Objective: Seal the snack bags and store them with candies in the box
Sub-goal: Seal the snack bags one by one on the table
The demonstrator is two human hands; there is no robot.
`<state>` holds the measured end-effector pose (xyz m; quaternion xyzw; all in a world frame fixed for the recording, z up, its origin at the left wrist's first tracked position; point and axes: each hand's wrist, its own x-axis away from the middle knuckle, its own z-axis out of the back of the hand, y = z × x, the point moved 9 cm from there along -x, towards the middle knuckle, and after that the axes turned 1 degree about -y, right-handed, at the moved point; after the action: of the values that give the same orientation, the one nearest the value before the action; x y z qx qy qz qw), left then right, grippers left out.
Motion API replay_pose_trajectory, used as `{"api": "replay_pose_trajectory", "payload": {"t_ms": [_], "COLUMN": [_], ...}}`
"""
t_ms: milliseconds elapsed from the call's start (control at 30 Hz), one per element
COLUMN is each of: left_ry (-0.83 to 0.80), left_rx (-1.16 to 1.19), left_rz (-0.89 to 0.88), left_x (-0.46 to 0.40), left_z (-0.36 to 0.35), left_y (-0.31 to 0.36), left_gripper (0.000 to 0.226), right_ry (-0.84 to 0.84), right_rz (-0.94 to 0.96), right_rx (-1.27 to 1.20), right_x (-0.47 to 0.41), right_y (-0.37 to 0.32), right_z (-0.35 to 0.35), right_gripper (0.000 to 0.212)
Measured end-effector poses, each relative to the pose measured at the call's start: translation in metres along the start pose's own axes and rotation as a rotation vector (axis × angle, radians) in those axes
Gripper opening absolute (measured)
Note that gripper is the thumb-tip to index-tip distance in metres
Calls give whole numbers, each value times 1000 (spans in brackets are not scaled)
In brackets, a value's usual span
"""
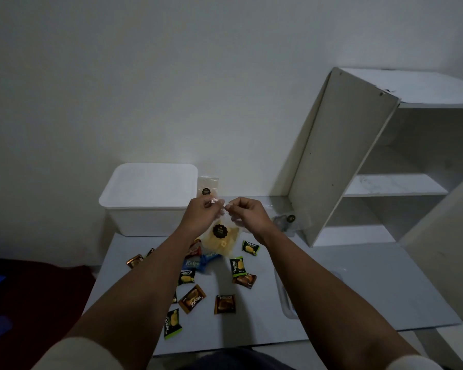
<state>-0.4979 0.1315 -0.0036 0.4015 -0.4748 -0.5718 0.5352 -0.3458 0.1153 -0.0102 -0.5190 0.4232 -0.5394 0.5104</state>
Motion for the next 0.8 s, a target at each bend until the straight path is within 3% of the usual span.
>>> {"api": "replay_pose_trajectory", "payload": {"t_ms": [200,333,567,667,800], "left_ry": [-15,12,292,175,44], "left_rx": [-45,-30,-145,-174,52], "left_rz": [-9,11,30,72,197], "left_x": [-3,-8,1,-3,-3], "left_z": [1,7,26,11,-9], "left_y": [0,-9,-9,-15,-20], "left_gripper": [20,18,40,49,48], "right_ry": [9,51,207,219,261], "right_rz": [-56,17,42,87,183], "right_rx": [-27,-31,7,90,293], "right_x": [4,5,2,2,4], "right_y": [9,10,13,11,4], "right_z": [6,12,26,25,19], "right_gripper": [14,15,19,16,13]}}
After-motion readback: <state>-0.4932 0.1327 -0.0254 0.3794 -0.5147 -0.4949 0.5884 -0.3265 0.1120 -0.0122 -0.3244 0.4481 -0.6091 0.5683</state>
